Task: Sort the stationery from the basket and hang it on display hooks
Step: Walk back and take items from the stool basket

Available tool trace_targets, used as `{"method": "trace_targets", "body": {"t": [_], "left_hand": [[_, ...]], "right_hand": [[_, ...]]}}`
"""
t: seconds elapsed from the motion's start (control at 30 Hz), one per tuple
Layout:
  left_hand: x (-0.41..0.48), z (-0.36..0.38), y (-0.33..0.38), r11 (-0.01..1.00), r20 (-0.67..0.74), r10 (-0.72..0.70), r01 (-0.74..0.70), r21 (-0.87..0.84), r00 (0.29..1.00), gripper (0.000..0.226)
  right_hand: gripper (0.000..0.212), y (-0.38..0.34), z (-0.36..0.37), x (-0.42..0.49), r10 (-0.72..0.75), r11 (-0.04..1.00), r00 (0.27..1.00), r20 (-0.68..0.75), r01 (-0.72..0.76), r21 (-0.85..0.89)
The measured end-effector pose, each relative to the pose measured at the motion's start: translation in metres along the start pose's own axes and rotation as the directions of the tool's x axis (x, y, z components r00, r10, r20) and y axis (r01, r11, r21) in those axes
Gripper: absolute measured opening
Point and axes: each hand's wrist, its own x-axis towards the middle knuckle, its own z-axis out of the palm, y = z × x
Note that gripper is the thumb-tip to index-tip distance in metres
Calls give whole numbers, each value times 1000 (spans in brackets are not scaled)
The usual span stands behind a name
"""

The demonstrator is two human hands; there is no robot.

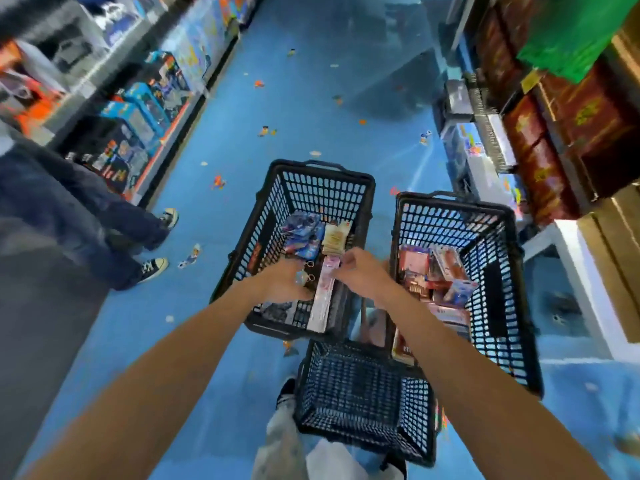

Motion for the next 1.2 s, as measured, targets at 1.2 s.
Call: {"method": "trace_targets", "body": {"t": [1.2], "left_hand": [[263, 125, -115, 930, 231, -75, 152, -335, 970, 29]], "right_hand": [[45, 131, 178, 249, 690, 704, 709, -144, -613, 358]]}}
